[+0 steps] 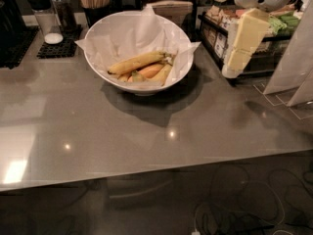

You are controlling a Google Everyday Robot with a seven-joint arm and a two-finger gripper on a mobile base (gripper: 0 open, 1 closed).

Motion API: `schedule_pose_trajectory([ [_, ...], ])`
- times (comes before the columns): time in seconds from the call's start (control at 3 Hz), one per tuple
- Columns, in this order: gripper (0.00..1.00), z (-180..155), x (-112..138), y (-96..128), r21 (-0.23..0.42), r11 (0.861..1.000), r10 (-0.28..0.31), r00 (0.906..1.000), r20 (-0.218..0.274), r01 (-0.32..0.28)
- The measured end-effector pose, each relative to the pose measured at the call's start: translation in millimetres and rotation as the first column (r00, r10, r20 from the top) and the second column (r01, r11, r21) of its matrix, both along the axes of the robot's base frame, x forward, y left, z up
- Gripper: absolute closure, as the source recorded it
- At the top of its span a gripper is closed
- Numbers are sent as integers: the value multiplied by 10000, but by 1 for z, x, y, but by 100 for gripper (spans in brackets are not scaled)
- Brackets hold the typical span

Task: Pick banana from white bowl

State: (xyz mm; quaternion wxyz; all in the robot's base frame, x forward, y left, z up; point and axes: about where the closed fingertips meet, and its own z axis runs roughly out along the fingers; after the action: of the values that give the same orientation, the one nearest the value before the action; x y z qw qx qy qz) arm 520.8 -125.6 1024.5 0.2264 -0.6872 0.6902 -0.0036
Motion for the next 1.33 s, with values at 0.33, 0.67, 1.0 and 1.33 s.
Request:
schedule_pose_trajectory([
  [0.33,0,-1,2,1,73,10000,5,10000,29,-5],
  [0.67,0,3,26,17,267,9977,623,9980,113,-626],
  [1.0,0,4,64,59,192,9811,1922,9813,92,-1924],
  [1.33,0,-9,103,120,143,9499,3122,9500,97,-3123],
])
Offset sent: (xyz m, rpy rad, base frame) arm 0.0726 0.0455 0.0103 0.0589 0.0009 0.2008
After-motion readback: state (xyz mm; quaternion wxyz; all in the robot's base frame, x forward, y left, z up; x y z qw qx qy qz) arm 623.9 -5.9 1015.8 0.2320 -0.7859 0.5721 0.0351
